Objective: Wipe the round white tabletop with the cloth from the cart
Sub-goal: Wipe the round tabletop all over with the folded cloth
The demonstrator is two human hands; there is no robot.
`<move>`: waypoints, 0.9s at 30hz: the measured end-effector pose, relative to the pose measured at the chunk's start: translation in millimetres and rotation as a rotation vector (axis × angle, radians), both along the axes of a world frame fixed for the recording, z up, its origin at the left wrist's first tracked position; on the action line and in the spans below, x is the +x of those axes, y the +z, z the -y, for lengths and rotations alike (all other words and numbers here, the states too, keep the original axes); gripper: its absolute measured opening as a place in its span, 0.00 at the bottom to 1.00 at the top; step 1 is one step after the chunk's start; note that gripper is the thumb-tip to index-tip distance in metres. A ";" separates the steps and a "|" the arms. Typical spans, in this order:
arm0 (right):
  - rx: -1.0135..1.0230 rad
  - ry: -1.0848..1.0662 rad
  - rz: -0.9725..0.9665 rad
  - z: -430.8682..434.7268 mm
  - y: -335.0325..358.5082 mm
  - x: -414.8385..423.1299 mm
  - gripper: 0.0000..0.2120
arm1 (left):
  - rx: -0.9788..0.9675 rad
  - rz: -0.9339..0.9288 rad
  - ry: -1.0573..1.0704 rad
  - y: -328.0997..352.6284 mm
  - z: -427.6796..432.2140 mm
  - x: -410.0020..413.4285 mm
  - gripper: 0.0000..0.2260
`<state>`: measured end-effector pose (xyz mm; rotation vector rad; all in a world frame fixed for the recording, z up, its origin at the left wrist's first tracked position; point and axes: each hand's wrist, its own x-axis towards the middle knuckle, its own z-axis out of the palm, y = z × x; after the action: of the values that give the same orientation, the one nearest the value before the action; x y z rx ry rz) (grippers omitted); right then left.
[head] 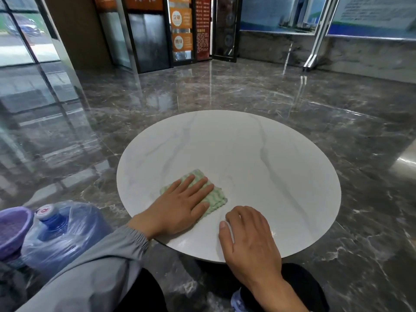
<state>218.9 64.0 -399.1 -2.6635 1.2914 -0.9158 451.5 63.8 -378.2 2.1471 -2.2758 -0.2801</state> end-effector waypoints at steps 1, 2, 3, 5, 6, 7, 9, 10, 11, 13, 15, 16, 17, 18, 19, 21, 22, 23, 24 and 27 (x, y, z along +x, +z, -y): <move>0.004 0.003 -0.005 0.1 -0.6 -0.1 0.13 | -0.008 -0.001 0.004 -1.1 -3.3 6.6 0.26; 0.010 0.003 -0.013 -0.8 -0.6 -1.2 0.12 | -0.013 0.000 0.019 -1.5 -3.6 15.2 0.27; 0.018 0.005 -0.017 0.1 -1.0 -1.0 0.12 | -0.008 0.007 0.040 -0.1 0.8 26.9 0.28; 0.027 0.010 -0.021 1.5 -2.6 -1.1 0.12 | 0.014 0.025 0.102 1.8 17.8 53.3 0.40; 0.031 0.011 -0.018 2.4 -3.0 -1.0 0.12 | 0.027 0.046 0.138 2.1 29.3 66.4 0.47; 0.036 0.011 -0.012 2.1 -2.5 -0.8 0.12 | 0.037 0.061 0.170 2.7 40.9 76.5 0.50; 0.051 0.016 -0.007 2.0 0.1 -0.1 0.12 | 0.067 0.076 0.197 4.4 65.2 84.0 0.44; 0.064 0.015 -0.009 2.3 1.0 -0.1 0.12 | 0.084 0.086 0.191 5.6 77.0 80.0 0.38; 0.081 0.016 -0.011 3.9 2.3 0.0 0.11 | 0.092 0.094 0.179 7.7 88.2 72.9 0.32; 0.138 0.022 0.006 8.3 2.7 -1.6 0.10 | 0.097 0.085 0.151 12.8 106.9 50.5 0.27; 0.179 0.028 0.049 13.3 3.4 -4.3 0.09 | 0.082 0.072 0.086 15.2 124.0 21.7 0.26; 0.189 0.028 0.062 15.2 3.9 -5.9 0.09 | 0.082 0.062 0.028 15.4 131.2 4.4 0.26; 0.197 0.030 0.063 17.4 4.5 -7.2 0.09 | 0.084 0.048 -0.042 15.8 137.2 -14.5 0.26; 0.203 0.037 0.049 19.2 4.9 -8.0 0.09 | 0.090 0.039 -0.110 15.5 141.5 -32.9 0.27; 0.203 0.043 0.024 20.1 5.3 -8.8 0.09 | 0.099 0.034 -0.172 14.9 144.2 -50.0 0.27; 0.155 0.047 -0.028 24.9 6.8 -8.6 0.08 | 0.106 0.038 -0.264 14.8 150.9 -70.4 0.27; 0.127 0.041 -0.040 28.6 7.8 -7.6 0.08 | 0.109 0.035 -0.291 14.6 155.7 -71.6 0.27; 0.107 0.029 -0.042 33.3 8.6 -5.7 0.07 | 0.108 0.031 -0.305 15.3 160.7 -67.4 0.27; 0.090 0.015 -0.041 38.4 9.3 -3.0 0.08 | 0.106 0.030 -0.299 15.1 165.8 -57.4 0.27; 0.040 -0.019 -0.045 53.1 11.2 6.6 0.09 | 0.109 0.026 -0.144 17.9 183.0 -7.0 0.27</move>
<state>225.5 10.9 -387.9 -2.6606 1.3313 -0.8282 444.5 -119.2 -360.3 2.0478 -2.4904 -0.3873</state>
